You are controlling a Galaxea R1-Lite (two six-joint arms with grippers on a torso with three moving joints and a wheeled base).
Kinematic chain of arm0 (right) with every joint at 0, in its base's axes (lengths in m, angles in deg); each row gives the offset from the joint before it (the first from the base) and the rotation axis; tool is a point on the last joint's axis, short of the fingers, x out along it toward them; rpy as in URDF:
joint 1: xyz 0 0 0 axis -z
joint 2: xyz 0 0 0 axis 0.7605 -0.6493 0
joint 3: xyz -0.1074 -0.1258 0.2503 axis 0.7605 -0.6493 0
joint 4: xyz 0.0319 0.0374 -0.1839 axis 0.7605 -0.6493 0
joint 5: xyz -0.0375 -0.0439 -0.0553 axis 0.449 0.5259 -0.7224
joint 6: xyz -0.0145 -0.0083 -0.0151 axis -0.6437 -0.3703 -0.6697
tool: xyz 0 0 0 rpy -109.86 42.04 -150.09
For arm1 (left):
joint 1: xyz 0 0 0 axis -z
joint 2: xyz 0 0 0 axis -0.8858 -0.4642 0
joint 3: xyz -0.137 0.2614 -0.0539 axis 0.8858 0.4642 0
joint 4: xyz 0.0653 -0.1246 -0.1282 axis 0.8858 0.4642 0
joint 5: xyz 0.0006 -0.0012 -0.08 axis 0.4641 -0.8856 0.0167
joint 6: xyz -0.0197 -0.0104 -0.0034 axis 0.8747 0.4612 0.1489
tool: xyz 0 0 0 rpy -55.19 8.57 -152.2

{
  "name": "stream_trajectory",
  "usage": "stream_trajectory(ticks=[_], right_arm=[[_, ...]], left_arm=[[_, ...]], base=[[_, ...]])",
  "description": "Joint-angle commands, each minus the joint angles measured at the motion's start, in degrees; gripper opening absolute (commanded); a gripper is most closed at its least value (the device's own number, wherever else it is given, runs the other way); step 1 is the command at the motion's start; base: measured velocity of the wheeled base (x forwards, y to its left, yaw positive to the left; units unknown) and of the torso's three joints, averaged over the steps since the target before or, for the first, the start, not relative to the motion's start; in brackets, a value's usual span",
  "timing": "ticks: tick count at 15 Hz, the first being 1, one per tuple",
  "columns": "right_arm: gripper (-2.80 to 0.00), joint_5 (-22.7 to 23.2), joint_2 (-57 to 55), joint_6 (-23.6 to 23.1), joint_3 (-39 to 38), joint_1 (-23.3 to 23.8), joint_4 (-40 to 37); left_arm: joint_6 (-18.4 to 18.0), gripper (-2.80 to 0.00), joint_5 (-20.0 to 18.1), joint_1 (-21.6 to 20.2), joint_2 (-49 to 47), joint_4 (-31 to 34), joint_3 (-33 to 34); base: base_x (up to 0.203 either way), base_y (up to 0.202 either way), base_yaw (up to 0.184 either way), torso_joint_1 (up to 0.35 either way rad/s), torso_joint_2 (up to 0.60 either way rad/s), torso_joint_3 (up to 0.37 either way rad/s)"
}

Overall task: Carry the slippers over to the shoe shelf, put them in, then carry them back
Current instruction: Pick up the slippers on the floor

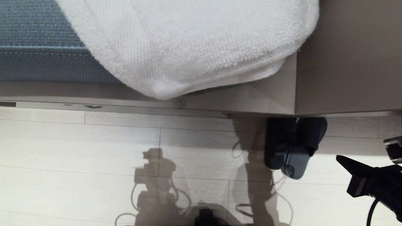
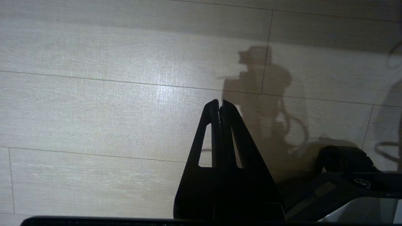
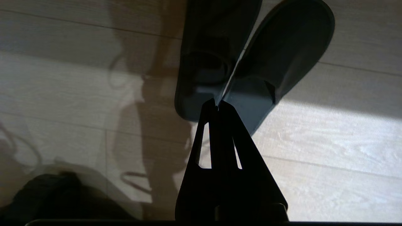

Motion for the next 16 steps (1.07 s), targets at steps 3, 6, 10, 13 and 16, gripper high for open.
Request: stream_trajectory(ticks=[3,6,10,13,16], right_arm=[[-2.8,0.09,-15.71,-3.09,-4.01,-0.68,13.57],[-2.8,0.09,-20.49,-3.93,-6.1,-0.73,18.72],[-2.8,-0.08,-26.34,-4.42,-6.54,-1.93,21.77],[-2.8,-0.08,-28.52,-4.43,-6.54,-2.35,21.91],[0.0,-0.2,-33.21,-4.87,-6.38,-2.15,23.43]], left_arm=[[0.15,-2.8,0.02,0.01,0.09,0.0,0.0],[0.15,-2.8,0.02,0.01,0.09,0.0,0.0],[0.32,-2.8,-0.07,0.01,0.08,0.09,0.0],[0.32,-2.8,-0.07,0.01,0.09,0.09,0.04],[0.32,-2.8,-0.07,0.01,0.09,0.09,0.0]], base=[[0.0,0.0,0.0,0.0,0.0,0.0],[0.0,0.0,0.0,0.0,0.0,0.0],[0.0,0.0,0.0,0.0,0.0,0.0],[0.0,0.0,0.0,0.0,0.0,0.0],[0.0,0.0,0.0,0.0,0.0,0.0]])
